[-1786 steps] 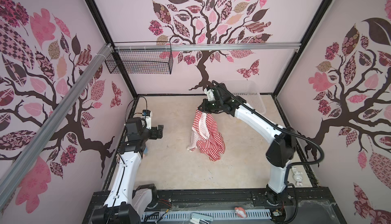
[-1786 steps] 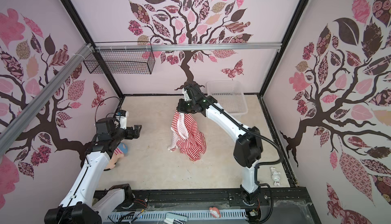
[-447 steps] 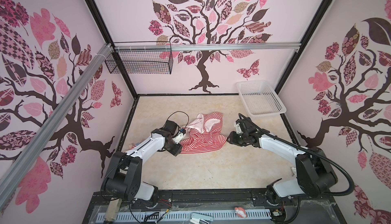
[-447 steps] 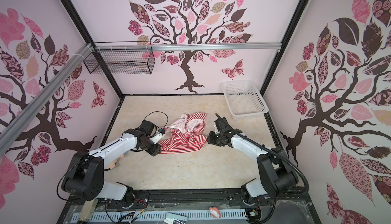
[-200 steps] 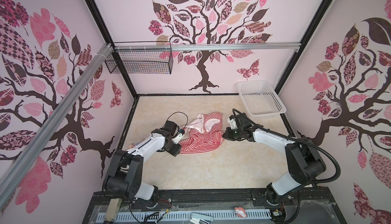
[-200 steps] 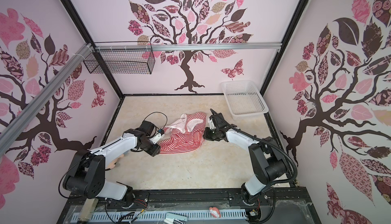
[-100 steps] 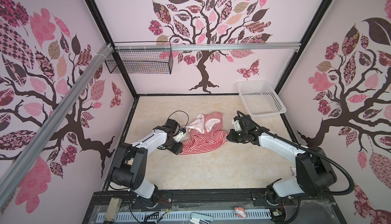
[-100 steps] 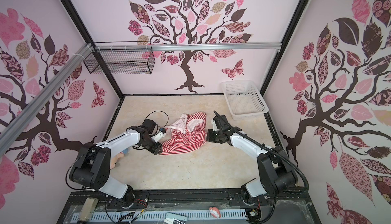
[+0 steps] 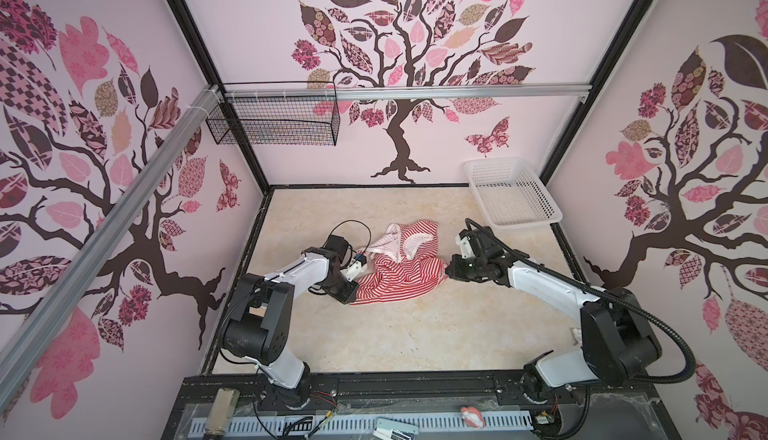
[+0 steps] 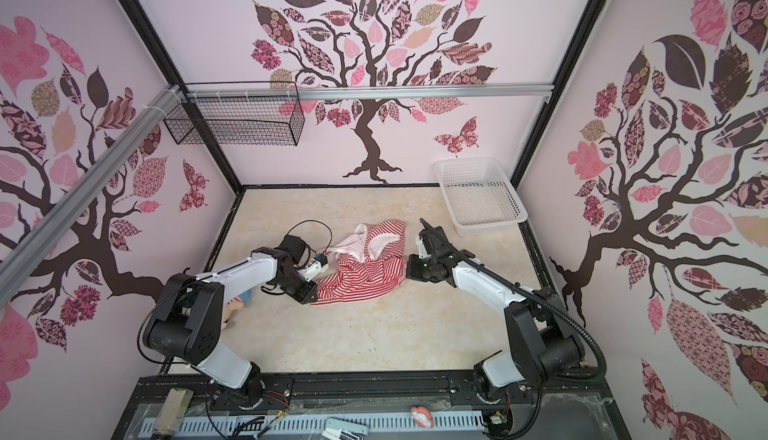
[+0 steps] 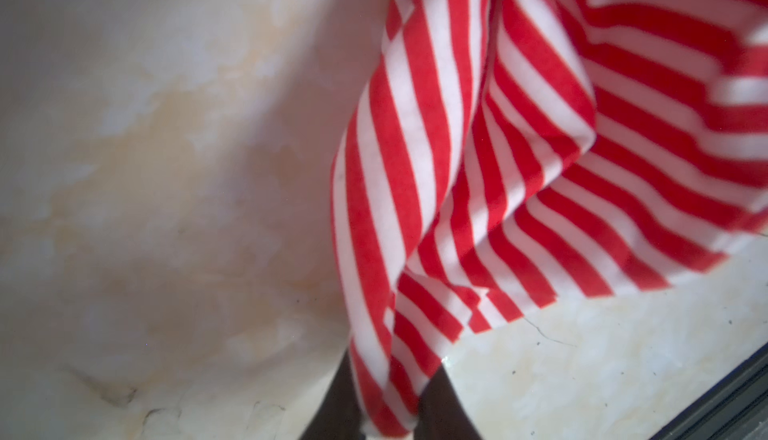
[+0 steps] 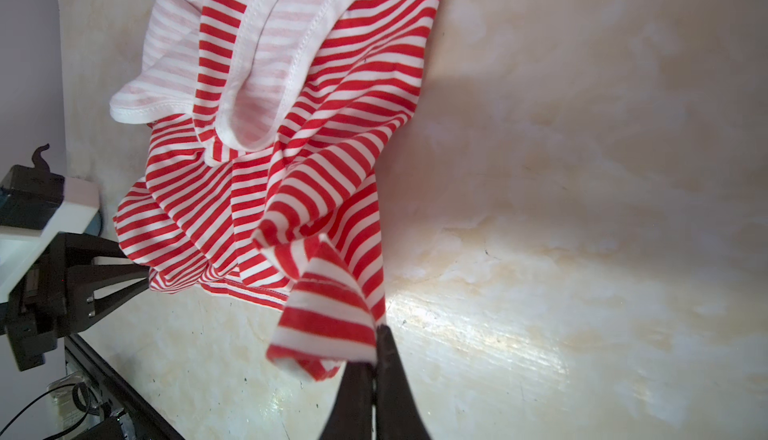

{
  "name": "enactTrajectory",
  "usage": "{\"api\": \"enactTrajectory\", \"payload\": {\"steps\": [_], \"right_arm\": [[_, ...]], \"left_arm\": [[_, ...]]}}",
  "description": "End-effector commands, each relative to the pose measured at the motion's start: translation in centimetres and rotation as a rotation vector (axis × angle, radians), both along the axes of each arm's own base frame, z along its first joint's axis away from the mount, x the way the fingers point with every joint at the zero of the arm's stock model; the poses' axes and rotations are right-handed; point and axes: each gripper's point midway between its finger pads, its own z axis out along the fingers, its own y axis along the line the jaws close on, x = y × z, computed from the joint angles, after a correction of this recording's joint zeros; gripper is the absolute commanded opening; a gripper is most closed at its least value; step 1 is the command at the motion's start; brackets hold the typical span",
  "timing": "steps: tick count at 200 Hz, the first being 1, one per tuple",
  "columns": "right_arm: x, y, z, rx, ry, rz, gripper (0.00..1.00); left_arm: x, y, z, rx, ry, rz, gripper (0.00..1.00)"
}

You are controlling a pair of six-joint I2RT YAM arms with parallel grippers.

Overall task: Fold and stack the tank tops
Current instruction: 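Lift the striped tank top high with both grippers, spreading it between them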

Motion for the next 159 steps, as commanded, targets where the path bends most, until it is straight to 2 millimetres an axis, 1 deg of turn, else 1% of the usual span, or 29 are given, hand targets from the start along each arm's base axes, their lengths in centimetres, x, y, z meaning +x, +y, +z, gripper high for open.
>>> {"api": "enactTrajectory", "payload": {"steps": [1,15,23,34,46,61,81,90,93,99,114,119,125,126,128,130,133,134,146,159], "right_arm": [[0.8,-0.3,1.8,-0.010,-0.042,-0.021,0.00],[1.0,-0.3,2.8,-0.007,-0.067,-0.027,0.00],[1.4,-0.3,3.9,-0.005,-0.086,-0.034,0.00],[2.1,-0.5,5.6,-0.011,-0.118,-0.048,0.00],[2.8,-0.9,8.0,-0.032,-0.158,-0.069,0.00],[3.9,-1.7,12.0,-0.068,-0.229,-0.102,0.00],[5.1,-2.8,17.2,-0.112,-0.317,-0.155,0.00],[5.5,-3.1,19.7,-0.120,-0.349,-0.172,0.00],[5.5,-3.3,20.2,-0.125,-0.350,-0.175,0.00],[5.5,-3.2,22.0,-0.116,-0.372,-0.176,0.00],[4.6,-3.0,26.0,-0.100,-0.431,-0.166,0.00],[4.1,-3.0,27.0,-0.101,-0.445,-0.159,0.00],[3.3,-2.9,28.7,-0.096,-0.473,-0.151,0.00],[3.3,-2.8,29.2,-0.090,-0.487,-0.151,0.00],[3.0,-2.8,29.3,-0.095,-0.485,-0.145,0.00],[2.7,-2.8,30.1,-0.092,-0.503,-0.144,0.00],[2.3,-2.8,30.4,-0.102,-0.508,-0.142,0.00],[2.1,-2.7,31.0,-0.097,-0.522,-0.141,0.00],[-0.1,-2.5,33.7,-0.115,-0.595,-0.110,0.00],[-2.4,-2.9,36.8,-0.131,-0.682,-0.115,0.00]], "left_arm": [[0.2,-0.2,1.9,-0.054,-0.038,-0.005,0.09],[0.0,-0.7,2.9,-0.082,-0.044,-0.020,0.00],[0.0,-1.0,3.8,-0.108,-0.043,-0.024,0.00],[0.0,-1.7,5.7,-0.172,-0.044,-0.026,0.00],[0.2,-2.5,8.5,-0.265,-0.051,-0.024,0.00],[1.1,-2.7,12.2,-0.335,-0.100,-0.003,0.00],[2.5,-2.7,16.7,-0.365,-0.182,0.037,0.00],[2.9,-2.8,19.1,-0.378,-0.221,0.051,0.00],[3.0,-2.8,19.9,-0.382,-0.233,0.055,0.00],[3.0,-2.8,21.4,-0.392,-0.256,0.060,0.00],[2.2,-2.9,25.4,-0.421,-0.320,0.044,0.00],[1.7,-2.9,26.5,-0.426,-0.337,0.036,0.00],[1.0,-2.8,27.8,-0.432,-0.363,0.022,0.00],[0.9,-2.8,28.0,-0.432,-0.367,0.020,0.00],[0.7,-2.7,28.3,-0.433,-0.372,0.018,0.00],[0.5,-2.7,28.9,-0.435,-0.388,0.013,0.00],[0.2,-2.6,29.5,-0.436,-0.403,0.008,0.00],[0.0,-2.6,29.7,-0.437,-0.407,0.007,0.00],[-1.5,-2.4,32.2,-0.454,-0.464,-0.004,0.00],[-3.2,-2.3,35.1,-0.487,-0.542,-0.010,0.00]]}}
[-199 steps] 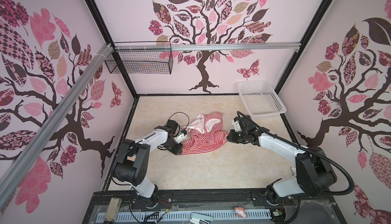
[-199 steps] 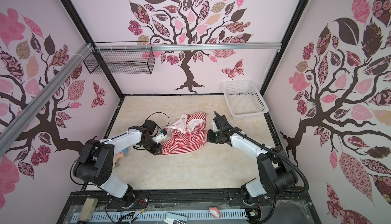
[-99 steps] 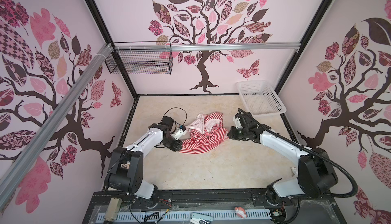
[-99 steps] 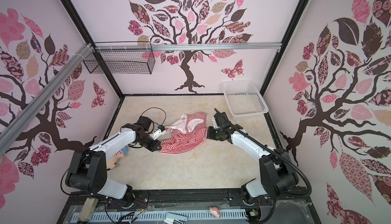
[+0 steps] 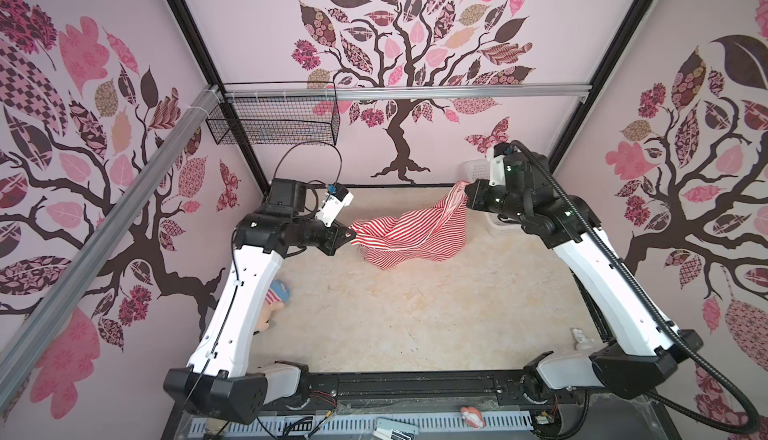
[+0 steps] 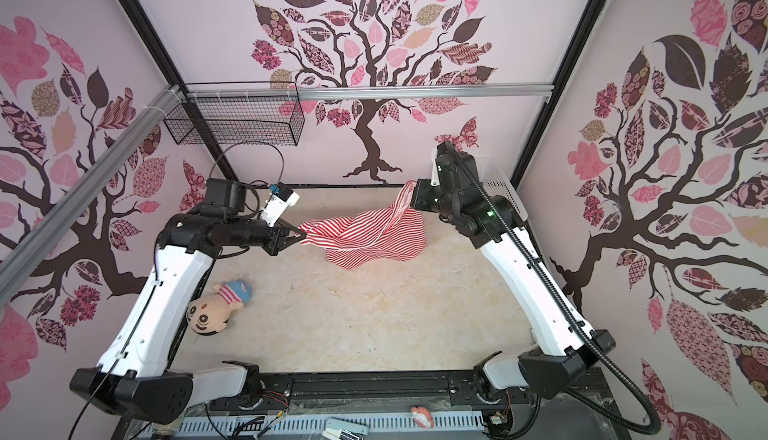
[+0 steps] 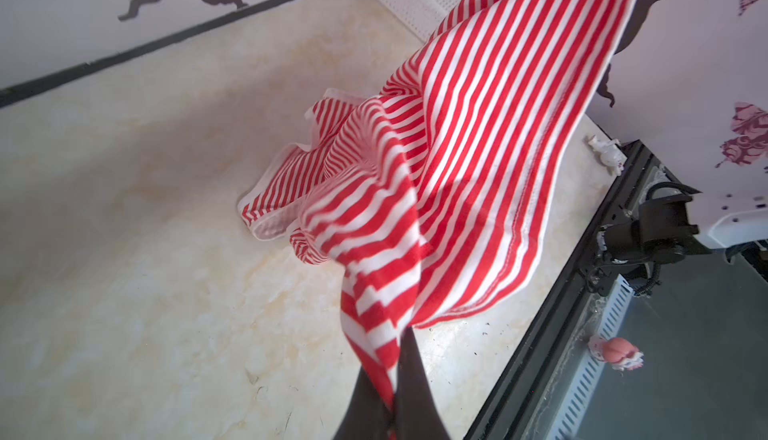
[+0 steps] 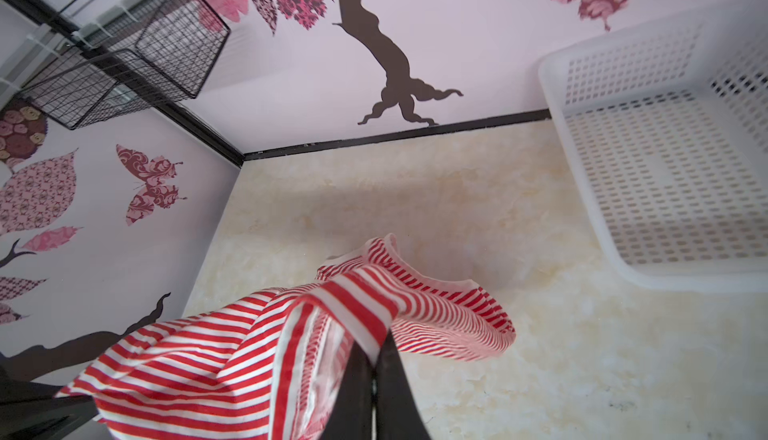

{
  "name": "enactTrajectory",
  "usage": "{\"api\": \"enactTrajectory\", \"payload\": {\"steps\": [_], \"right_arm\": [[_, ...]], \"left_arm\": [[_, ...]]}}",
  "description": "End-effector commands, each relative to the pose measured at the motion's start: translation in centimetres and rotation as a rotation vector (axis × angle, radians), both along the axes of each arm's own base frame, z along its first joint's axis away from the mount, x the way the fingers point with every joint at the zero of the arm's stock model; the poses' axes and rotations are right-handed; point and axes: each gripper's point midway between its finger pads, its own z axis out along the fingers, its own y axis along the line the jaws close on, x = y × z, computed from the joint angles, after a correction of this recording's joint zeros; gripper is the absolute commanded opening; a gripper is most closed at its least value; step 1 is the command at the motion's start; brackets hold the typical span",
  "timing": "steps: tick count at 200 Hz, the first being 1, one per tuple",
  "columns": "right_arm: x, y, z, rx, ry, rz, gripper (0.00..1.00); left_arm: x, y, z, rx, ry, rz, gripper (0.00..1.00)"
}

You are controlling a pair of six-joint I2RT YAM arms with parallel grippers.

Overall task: Fold and stack the tank tops
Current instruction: 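Lift the striped tank top high with both grippers, spreading it between them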

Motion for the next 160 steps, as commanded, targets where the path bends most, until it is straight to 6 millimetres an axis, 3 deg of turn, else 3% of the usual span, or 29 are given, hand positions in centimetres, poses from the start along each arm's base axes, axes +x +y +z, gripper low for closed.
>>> {"api": "enactTrajectory", "payload": {"steps": [1,46,75,94,113,128,160], "right_arm": [[-5.4,-2.0,4.8,-0.087,-0.107,-0.011,0.00],[-11.5,-4.7,13.4,0.087,-0.317,0.061,0.00],[-13.8,-5.4,17.1,0.152,-0.410,0.106,0.00],[-14.3,-5.8,19.2,0.175,-0.447,0.100,0.00],[-12.4,-5.4,19.3,0.143,-0.430,0.057,0.00],[-10.1,-4.3,18.2,0.105,-0.390,0.029,0.00],[-2.6,-2.0,14.0,0.051,-0.257,-0.001,0.00]], "left_arm": [[-4.5,0.2,4.1,-0.053,-0.050,-0.015,0.00],[-8.7,1.4,14.5,-0.167,-0.390,0.058,0.00],[-9.9,2.3,18.7,-0.195,-0.509,0.103,0.00],[-9.9,2.9,20.8,-0.203,-0.580,0.146,0.00],[-8.2,3.4,21.4,-0.184,-0.602,0.187,0.00],[-5.5,3.4,20.4,-0.149,-0.580,0.213,0.00],[1.1,3.0,18.0,-0.103,-0.528,0.246,0.00]]}}
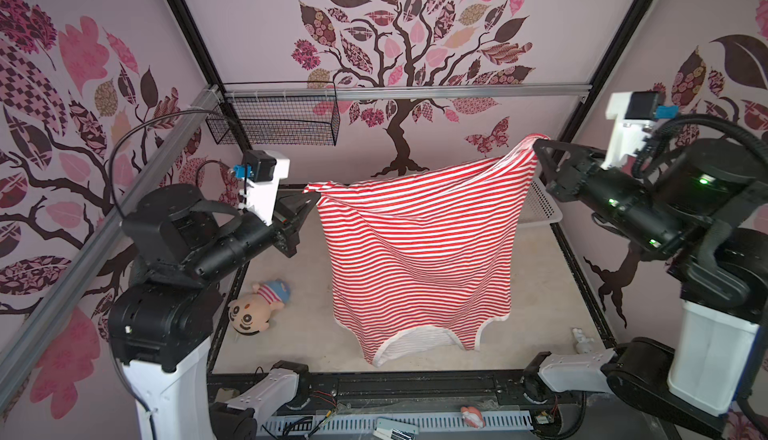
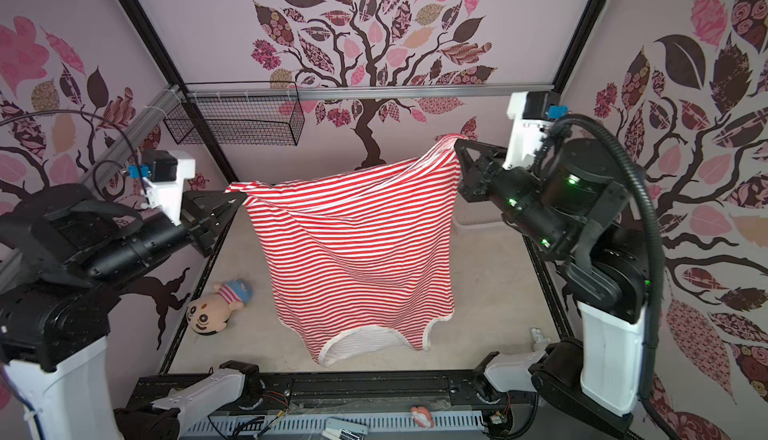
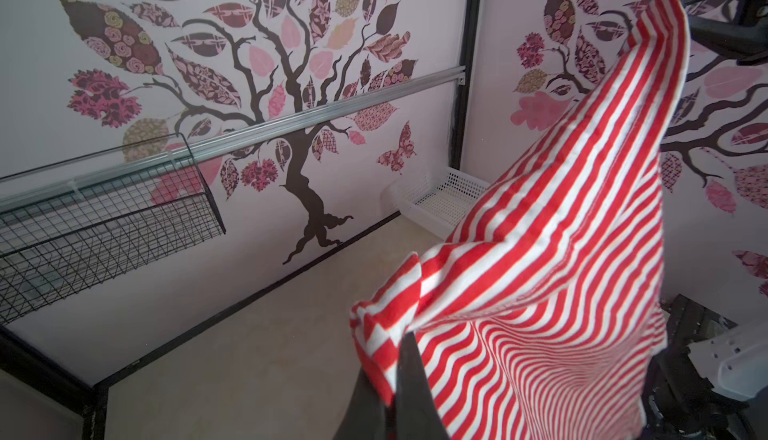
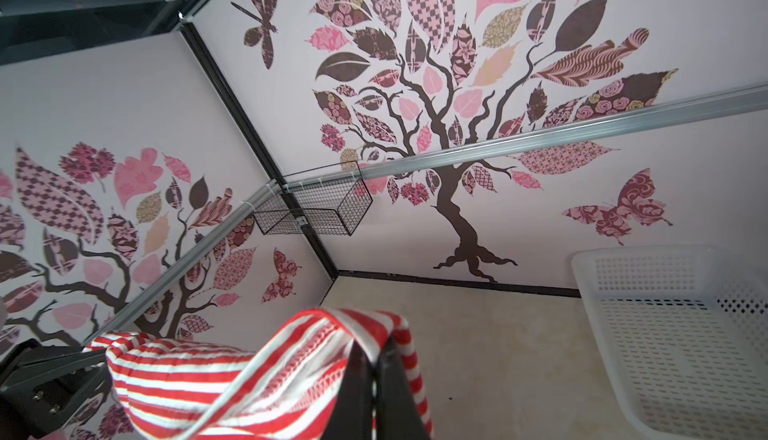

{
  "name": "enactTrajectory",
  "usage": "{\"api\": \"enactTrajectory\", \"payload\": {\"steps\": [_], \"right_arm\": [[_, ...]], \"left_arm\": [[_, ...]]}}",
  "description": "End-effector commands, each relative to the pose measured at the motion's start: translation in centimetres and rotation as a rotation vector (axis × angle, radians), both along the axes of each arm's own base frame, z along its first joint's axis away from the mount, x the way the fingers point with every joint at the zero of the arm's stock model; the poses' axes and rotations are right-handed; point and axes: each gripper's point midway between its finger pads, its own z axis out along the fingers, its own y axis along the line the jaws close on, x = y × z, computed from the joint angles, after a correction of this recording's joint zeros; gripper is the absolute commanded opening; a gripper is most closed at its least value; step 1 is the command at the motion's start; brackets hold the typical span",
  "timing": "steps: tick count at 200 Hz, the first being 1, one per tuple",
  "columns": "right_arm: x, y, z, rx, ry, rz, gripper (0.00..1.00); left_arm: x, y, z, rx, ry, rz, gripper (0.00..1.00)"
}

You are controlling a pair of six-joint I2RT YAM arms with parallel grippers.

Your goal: Fold and stack the tank tops

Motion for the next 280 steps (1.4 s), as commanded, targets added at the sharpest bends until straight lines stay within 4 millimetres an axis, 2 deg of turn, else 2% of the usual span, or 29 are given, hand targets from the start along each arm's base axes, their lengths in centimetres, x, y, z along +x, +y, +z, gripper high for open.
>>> {"api": "enactTrajectory", "payload": {"steps": [1,26,64,79,96,107,108,112,124,130,150,160,162,165,183,210,232,250,264,280], "right_arm": [[6.8,1.8,-5.3,-0.084,0.160,-0.033,0.00],[12.9,1.8,-8.0,-0.065,0.213,-0.049,0.00],[21.5,1.0,-8.6,0.094,0.238,0.017,0.00],[22.8,1.2,-7.2,0.138,0.187,0.049,0.00],[22.7,1.5,-6.1,0.181,0.160,0.101,0.00],[21.9,1.6,-5.7,0.194,0.151,0.121,0.00],[21.2,1.6,-4.8,0.198,0.131,0.126,0.00],[20.7,1.5,-4.5,0.200,0.122,0.132,0.00],[19.6,1.4,-4.8,0.198,0.126,0.136,0.00],[18.8,1.3,-4.6,0.195,0.124,0.142,0.00],[17.0,1.1,-6.5,0.188,0.157,0.143,0.00],[16.7,0.8,-8.7,0.184,0.193,0.125,0.00],[16.7,0.7,-9.2,0.181,0.204,0.120,0.00],[16.6,0.6,-9.8,0.178,0.214,0.113,0.00],[16.2,0.4,-14.8,0.163,0.309,0.096,0.00],[15.4,0.2,-22.8,0.146,0.462,0.077,0.00],[13.5,0.1,-31.4,0.143,0.624,0.070,0.00],[10.7,0.1,-36.4,0.165,0.703,0.086,0.00],[8.8,-0.3,-38.5,0.154,0.741,0.078,0.00],[7.1,-0.8,-40.1,0.128,0.781,0.066,0.00]], "left_arm": [[6.1,0.1,-1.9,0.027,0.038,0.066,0.00],[11.7,-0.1,-3.0,0.047,0.040,0.113,0.00],[21.7,1.7,-4.4,0.053,0.087,0.228,0.00],[24.8,2.9,-4.7,0.053,0.099,0.283,0.00],[26.3,4.1,-3.4,0.002,0.085,0.304,0.00],[25.9,4.5,-2.4,-0.026,0.071,0.299,0.00],[25.9,4.5,-2.4,-0.026,0.070,0.298,0.00],[25.7,4.6,-2.2,-0.028,0.066,0.299,0.00],[24.8,4.8,-1.7,-0.024,0.038,0.305,0.00],[24.4,4.8,-2.1,-0.023,0.034,0.304,0.00],[22.6,4.6,-4.1,-0.020,0.035,0.286,0.00],[21.8,4.6,-5.9,-0.016,0.057,0.278,0.00],[21.5,4.5,-5.6,-0.017,0.046,0.276,0.00],[21.6,4.5,-7.5,-0.007,0.084,0.271,0.00],[21.0,4.2,-13.1,0.022,0.174,0.251,0.00],[19.6,3.5,-23.4,0.070,0.387,0.193,0.00],[17.2,3.1,-30.8,0.092,0.532,0.149,0.00],[14.2,2.6,-35.1,0.126,0.638,0.089,0.00],[11.5,2.2,-37.4,0.157,0.717,0.032,0.00],[8.8,1.7,-38.9,0.173,0.780,-0.036,0.00]]}}
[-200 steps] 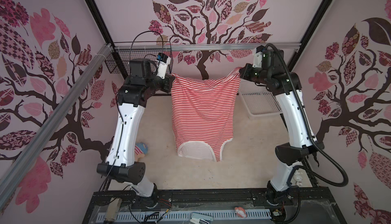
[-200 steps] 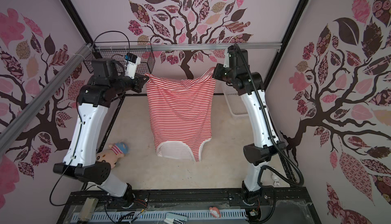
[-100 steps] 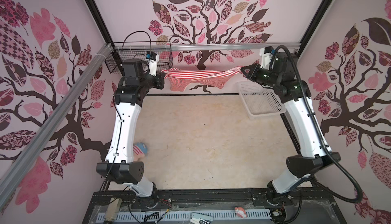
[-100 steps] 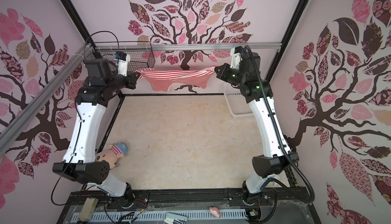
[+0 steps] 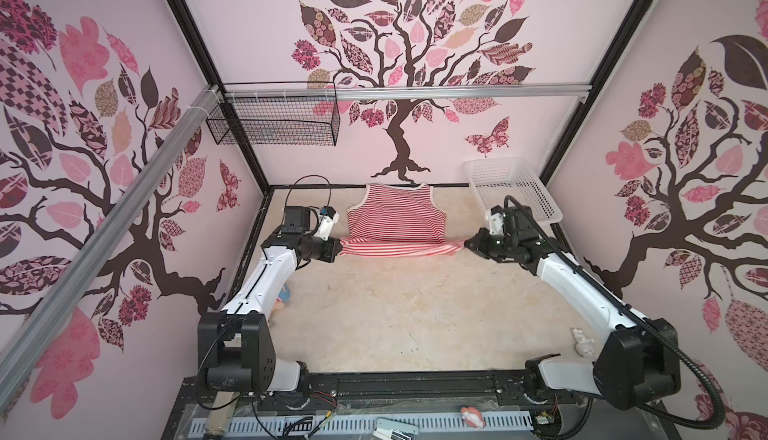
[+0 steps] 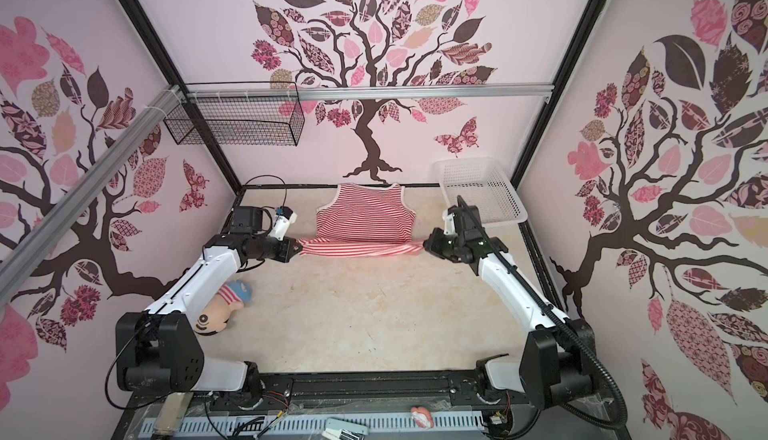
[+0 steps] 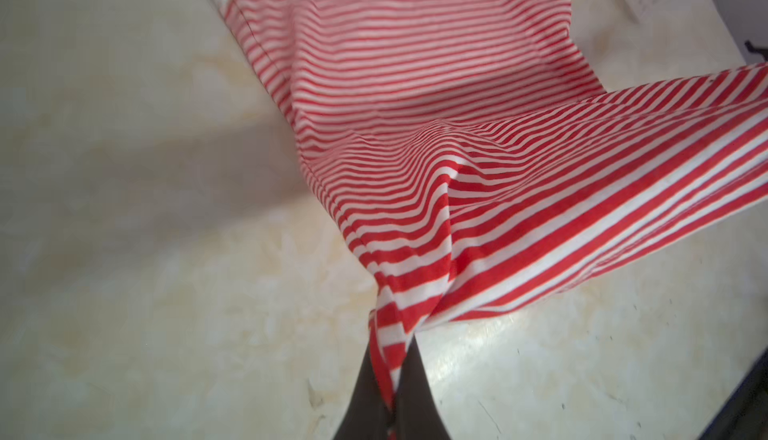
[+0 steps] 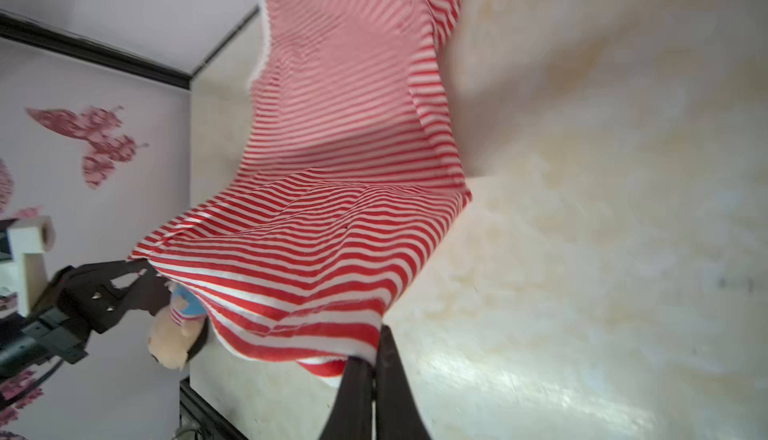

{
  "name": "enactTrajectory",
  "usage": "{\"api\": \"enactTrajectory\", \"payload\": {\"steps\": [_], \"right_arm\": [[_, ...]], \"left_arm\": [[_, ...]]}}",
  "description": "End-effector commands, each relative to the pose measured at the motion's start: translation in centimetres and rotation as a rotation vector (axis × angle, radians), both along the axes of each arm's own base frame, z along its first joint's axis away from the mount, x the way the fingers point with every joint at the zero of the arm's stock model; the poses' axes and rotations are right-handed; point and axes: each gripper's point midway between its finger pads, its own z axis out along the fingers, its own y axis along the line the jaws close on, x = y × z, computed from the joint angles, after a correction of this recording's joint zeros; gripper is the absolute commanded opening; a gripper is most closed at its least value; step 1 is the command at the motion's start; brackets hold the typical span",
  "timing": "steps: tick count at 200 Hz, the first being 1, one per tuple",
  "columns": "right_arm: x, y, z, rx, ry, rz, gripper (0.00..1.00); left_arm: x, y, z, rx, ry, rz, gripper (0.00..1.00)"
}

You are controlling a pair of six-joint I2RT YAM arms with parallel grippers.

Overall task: Fold and stack the tank tops
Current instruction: 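Lay the tank top flat on the table, drawing both grippers toward the robot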

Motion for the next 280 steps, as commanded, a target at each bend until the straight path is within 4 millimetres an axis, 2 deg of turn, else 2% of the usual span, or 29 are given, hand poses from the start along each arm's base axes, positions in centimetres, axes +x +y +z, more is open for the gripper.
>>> {"api": "enactTrajectory", "payload": {"steps": [1,29,77,107,140,189,197,205,214,226,248,264,269,280], "right_arm": [[-0.9,-0.2,4.0,0.025,-0.132,0.002,0.00],[-3.5,-0.5,0.5,-0.003,-0.014,0.023,0.00],[-6.6,-0.5,-3.5,-0.002,0.096,0.042,0.00],[-8.4,-0.4,-4.8,0.004,0.141,0.054,0.00],[-10.7,0.2,-5.8,-0.034,0.184,0.088,0.00],[-13.1,-0.7,-6.9,-0.052,0.229,0.067,0.00],[-13.7,-0.5,-7.1,-0.035,0.249,0.074,0.10],[-14.4,-0.4,-7.5,-0.028,0.271,0.079,0.30],[-15.1,-0.5,-7.5,-0.034,0.283,0.086,0.45],[-15.5,-0.7,-6.8,-0.045,0.271,0.088,0.53],[-15.1,-1.5,-4.5,-0.079,0.209,0.067,0.58],[-14.5,-1.6,-4.0,-0.089,0.182,0.060,0.59],[-14.2,-1.5,-4.2,-0.089,0.187,0.058,0.59],[-13.7,-1.2,-4.7,-0.087,0.203,0.063,0.59]], "left_arm": [[-3.3,-1.0,0.4,-0.021,0.003,-0.121,0.00],[-6.6,-1.4,-1.1,-0.006,0.088,-0.200,0.00],[-9.8,-1.7,-4.6,0.111,0.235,-0.308,0.00],[-11.3,-2.2,-5.7,0.142,0.305,-0.376,0.00],[-12.1,-1.6,-6.3,0.175,0.338,-0.412,0.00],[-13.5,-0.9,-6.5,0.182,0.365,-0.436,0.00],[-13.8,-0.8,-6.4,0.179,0.370,-0.441,0.00],[-14.1,-0.7,-6.3,0.178,0.377,-0.447,0.00],[-14.5,-0.7,-6.1,0.178,0.384,-0.468,0.07],[-14.5,-0.5,-5.8,0.187,0.372,-0.472,0.19],[-14.0,0.3,-4.6,0.188,0.344,-0.474,0.28],[-14.6,0.4,-3.9,0.165,0.372,-0.520,0.42],[-15.3,0.5,-3.8,0.165,0.403,-0.559,0.52],[-15.9,0.8,-3.6,0.174,0.457,-0.619,0.65]]}}
